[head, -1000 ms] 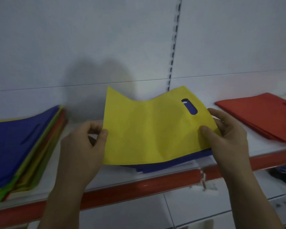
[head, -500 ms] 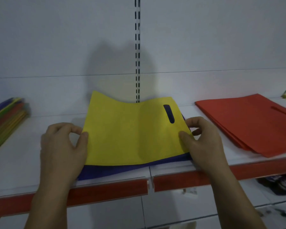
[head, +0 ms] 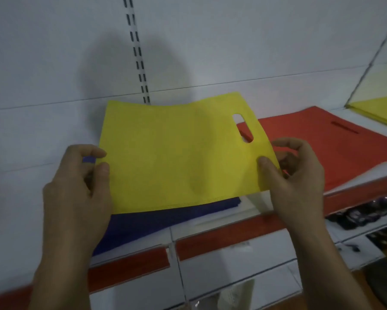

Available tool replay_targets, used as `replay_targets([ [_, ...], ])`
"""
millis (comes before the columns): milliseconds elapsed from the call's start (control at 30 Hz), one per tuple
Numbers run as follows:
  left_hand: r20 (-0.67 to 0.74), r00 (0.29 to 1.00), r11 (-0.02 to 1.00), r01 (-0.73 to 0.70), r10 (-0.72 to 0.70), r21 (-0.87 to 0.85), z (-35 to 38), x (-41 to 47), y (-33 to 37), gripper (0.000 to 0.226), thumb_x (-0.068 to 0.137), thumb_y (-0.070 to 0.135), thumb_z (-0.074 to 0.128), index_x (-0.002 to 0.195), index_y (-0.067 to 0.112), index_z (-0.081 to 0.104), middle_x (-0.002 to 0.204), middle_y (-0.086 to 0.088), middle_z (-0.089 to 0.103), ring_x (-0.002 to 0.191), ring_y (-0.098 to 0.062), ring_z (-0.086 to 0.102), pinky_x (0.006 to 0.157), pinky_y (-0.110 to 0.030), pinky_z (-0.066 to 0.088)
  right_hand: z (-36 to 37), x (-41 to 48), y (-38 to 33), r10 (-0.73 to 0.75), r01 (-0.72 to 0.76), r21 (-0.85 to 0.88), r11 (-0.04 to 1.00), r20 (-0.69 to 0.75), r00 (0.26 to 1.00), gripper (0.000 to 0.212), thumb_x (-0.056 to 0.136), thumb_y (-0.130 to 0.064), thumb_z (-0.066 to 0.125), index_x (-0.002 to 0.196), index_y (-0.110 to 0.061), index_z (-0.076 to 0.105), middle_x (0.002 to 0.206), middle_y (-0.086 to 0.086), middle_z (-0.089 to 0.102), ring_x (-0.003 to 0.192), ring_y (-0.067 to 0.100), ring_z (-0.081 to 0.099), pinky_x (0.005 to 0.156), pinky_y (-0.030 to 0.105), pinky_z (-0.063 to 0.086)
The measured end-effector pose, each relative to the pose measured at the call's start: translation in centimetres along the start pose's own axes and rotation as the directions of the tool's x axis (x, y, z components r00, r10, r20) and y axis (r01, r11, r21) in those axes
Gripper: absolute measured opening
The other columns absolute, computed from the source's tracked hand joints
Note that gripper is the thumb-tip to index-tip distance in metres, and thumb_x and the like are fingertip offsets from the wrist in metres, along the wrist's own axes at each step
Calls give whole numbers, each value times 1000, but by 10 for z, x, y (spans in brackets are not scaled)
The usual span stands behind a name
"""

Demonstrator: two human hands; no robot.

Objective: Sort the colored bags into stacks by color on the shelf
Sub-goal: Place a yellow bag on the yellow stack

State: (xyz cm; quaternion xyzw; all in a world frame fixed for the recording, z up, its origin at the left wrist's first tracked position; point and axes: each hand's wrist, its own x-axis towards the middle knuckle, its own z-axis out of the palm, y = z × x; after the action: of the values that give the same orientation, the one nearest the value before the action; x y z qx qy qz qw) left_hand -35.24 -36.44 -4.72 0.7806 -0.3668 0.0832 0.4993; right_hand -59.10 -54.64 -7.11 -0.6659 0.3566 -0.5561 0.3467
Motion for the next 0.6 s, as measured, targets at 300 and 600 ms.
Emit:
replay_targets([
  [300, 297, 927, 969, -190, 231, -160, 116, -24, 96, 18, 93, 27, 62, 105, 39, 59, 74, -4, 64, 63, -24, 59, 48, -39, 48, -142, 4, 32, 36, -108, -205, 973, -324, 945, 11, 95, -20, 65, 100, -28, 70, 96, -18, 68, 92, 8, 64, 77, 45, 57],
  [600, 354, 857, 921, -299, 374, -251, 264, -90, 227, 39, 88, 9, 67, 125, 21, 64, 117, 13, 58, 103, 2, 48, 89, -12, 35, -327, 29, 86, 92, -187, -332, 925, -281, 955, 37, 95, -20, 64, 131, -31, 61, 106, -27, 63, 83, 9, 62, 56, 26, 52],
])
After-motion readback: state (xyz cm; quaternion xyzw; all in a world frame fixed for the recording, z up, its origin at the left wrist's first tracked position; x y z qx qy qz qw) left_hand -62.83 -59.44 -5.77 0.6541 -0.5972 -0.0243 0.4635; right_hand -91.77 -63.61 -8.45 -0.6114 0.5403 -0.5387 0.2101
